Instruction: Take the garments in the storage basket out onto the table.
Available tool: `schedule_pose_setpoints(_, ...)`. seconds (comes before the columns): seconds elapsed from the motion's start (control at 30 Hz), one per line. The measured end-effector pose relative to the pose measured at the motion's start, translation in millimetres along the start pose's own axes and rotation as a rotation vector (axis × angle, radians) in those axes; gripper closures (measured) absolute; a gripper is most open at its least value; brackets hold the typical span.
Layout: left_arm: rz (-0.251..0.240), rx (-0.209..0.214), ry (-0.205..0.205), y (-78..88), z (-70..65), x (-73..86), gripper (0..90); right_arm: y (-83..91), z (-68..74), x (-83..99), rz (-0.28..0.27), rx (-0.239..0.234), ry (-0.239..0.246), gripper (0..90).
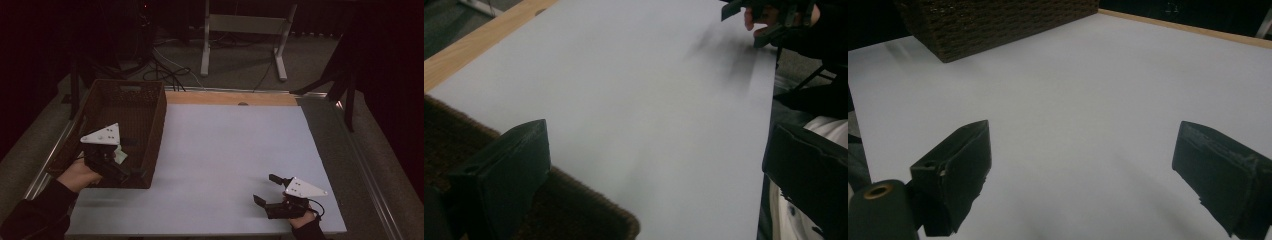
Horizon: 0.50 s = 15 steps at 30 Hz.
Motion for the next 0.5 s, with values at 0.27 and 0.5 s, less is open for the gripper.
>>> schedule_pose_setpoints(0.27, 0.025, -0.074, 0.028, 6.4, 29.6, 10.7, 0.0, -0.1, -0.3, 0.3, -0.001, -0.003, -0.002, 9.3)
schedule_pose_setpoints(0.5, 0.042, -0.183, 0.009, 12.0, 55.3, 17.5, 0.0, -0.7, -0.9, 1.5, 0.002, -0.003, -0.006, 9.3)
Point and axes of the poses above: each handheld gripper's, and its own axes: y roughly backward along the jaws, x roughly out of its underside, z roughly to its left, the point moved 7 cm from there along -y, roughly forward along the jaws, and after that the axes turned 11 degrees about -z, right-handed, at the moved point
